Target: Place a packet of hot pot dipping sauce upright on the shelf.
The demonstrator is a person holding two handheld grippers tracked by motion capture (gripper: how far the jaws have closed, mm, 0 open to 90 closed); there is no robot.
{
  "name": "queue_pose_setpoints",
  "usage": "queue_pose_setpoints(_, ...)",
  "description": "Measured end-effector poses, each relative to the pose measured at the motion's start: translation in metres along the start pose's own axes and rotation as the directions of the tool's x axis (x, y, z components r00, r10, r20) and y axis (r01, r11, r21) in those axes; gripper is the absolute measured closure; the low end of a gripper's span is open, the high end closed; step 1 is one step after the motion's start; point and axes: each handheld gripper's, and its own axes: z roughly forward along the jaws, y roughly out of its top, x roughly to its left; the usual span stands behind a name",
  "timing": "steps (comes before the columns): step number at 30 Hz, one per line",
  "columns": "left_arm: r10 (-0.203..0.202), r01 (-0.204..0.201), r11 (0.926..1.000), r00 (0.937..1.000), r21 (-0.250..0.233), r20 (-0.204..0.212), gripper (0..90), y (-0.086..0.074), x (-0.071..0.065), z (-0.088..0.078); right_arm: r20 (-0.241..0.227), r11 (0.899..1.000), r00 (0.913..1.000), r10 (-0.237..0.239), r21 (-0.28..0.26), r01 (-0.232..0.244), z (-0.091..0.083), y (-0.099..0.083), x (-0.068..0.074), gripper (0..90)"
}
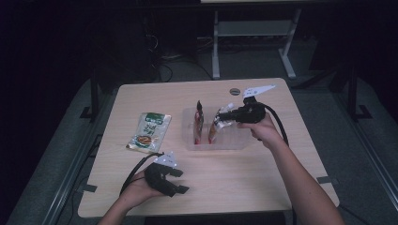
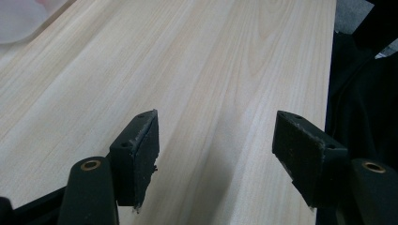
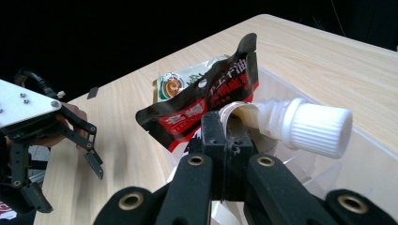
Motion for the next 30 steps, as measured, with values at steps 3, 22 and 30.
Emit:
queue_pose_setpoints(3, 0.001, -0.001, 1.0, 1.0, 0.001, 0.0, 31.8, 0.0, 0.0, 0.0, 0.005, 1.0, 0.9999, 0.011, 0.005, -0.011, 0.003, -0.001, -0.002, 89.5)
queue_pose_setpoints(22, 0.008, -0.008, 0.9999, 1.0, 0.012, -0.002, 31.8, 0.0, 0.0, 0.0, 0.028, 0.997, 0.9996, 0.008, 0.079, -0.01, 0.024, -0.005, -0.003, 89.3)
queue_pose_setpoints(30, 0.003, -0.003, 0.9999, 1.0, 0.014, 0.0, 31.8, 0.0, 0.0, 0.0, 0.029, 0.997, 0.9996, 0.006, 0.083, -0.008, 0.028, -0.005, -0.002, 88.2)
